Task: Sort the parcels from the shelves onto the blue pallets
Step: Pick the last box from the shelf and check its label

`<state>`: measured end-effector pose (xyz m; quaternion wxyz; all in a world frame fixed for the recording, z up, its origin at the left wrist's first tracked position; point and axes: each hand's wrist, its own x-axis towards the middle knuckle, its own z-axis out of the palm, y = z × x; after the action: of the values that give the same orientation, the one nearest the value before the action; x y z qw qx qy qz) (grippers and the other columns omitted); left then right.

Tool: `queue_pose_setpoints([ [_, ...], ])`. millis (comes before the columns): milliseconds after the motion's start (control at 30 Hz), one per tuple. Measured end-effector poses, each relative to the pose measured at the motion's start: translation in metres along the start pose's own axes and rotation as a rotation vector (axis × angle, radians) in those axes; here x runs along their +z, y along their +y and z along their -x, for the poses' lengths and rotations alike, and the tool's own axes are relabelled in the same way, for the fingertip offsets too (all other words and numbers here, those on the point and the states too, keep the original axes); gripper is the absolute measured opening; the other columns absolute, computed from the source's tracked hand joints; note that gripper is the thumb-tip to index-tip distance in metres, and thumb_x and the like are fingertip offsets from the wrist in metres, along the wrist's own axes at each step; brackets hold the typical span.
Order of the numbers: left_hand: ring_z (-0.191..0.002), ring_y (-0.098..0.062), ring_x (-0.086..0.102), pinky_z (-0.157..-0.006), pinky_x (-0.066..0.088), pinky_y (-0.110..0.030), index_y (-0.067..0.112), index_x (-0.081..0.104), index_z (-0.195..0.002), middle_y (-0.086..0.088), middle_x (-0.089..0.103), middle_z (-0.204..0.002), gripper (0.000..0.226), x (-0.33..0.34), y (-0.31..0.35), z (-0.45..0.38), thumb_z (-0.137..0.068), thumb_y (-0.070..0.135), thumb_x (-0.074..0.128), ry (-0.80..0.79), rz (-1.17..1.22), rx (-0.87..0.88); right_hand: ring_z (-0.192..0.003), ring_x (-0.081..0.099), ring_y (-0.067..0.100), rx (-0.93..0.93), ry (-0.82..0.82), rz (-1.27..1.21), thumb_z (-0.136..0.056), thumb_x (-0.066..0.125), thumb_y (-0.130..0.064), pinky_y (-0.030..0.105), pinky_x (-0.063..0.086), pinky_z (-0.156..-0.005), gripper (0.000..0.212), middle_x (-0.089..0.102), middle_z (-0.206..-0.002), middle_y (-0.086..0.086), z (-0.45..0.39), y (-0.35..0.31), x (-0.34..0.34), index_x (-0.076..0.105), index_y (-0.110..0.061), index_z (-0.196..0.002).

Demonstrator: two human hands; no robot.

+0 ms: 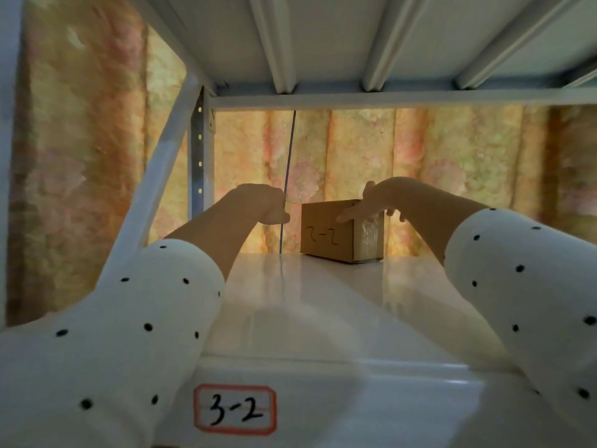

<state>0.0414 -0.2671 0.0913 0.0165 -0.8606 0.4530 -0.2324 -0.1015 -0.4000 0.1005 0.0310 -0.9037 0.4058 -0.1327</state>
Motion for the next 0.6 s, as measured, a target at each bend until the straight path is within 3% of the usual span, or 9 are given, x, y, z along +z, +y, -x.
queue_pose_setpoints([
  [167,-0.120,-0.028,0.049,-0.088,0.038,-0.033,0.004,0.044,-0.136,-0.013,0.049,-0.136,0.051,0.007,-0.005,-0.004,-0.099,0.039,0.041,-0.043,0.149,0.001,-0.101,0.059,0.027,-0.021,0.016,-0.134,-0.083,0.064,-0.053,0.043,0.049,-0.094,0.076,0.054,-0.118,0.012,-0.004,0.007,-0.004,0.042,-0.003,-0.135],
  [267,-0.128,-0.029,0.043,-0.095,0.038,-0.034,0.005,0.030,-0.145,-0.014,0.039,-0.145,0.066,0.010,-0.010,-0.005,-0.096,0.047,0.046,-0.027,0.273,0.002,-0.114,0.055,0.030,-0.046,0.082,-0.224,-0.081,0.067,-0.052,0.045,0.048,-0.096,0.082,0.048,-0.134,0.014,0.000,0.009,-0.006,0.036,-0.004,-0.140],
  [400,-0.138,-0.029,0.030,-0.109,0.034,-0.041,0.012,0.015,-0.152,-0.012,0.023,-0.154,0.093,0.001,-0.012,0.000,-0.084,0.057,0.060,0.045,0.532,0.065,-0.112,0.049,0.025,-0.181,0.205,-0.543,-0.080,0.071,-0.042,0.031,0.046,-0.081,0.074,0.045,-0.134,0.009,0.006,0.015,-0.013,0.039,-0.014,-0.140],
  [500,-0.140,-0.025,0.028,-0.107,0.029,-0.036,0.021,0.017,-0.151,-0.007,0.024,-0.155,0.093,-0.015,-0.011,0.004,-0.080,0.058,0.063,0.053,0.816,0.108,-0.101,0.057,0.019,-0.289,0.209,-0.765,-0.082,0.069,-0.037,0.029,0.049,-0.082,0.055,0.057,-0.122,0.007,0.014,0.017,-0.020,0.048,-0.021,-0.130],
  [600,-0.135,-0.023,0.037,-0.109,0.029,-0.037,0.026,0.028,-0.148,-0.002,0.035,-0.149,0.089,-0.023,-0.008,0.009,-0.075,0.065,0.061,0.004,0.930,0.113,-0.103,0.059,0.017,-0.370,0.145,-0.886,-0.086,0.065,-0.033,0.029,0.050,-0.086,0.044,0.058,-0.121,0.005,0.022,0.016,-0.025,0.053,-0.021,-0.126],
])
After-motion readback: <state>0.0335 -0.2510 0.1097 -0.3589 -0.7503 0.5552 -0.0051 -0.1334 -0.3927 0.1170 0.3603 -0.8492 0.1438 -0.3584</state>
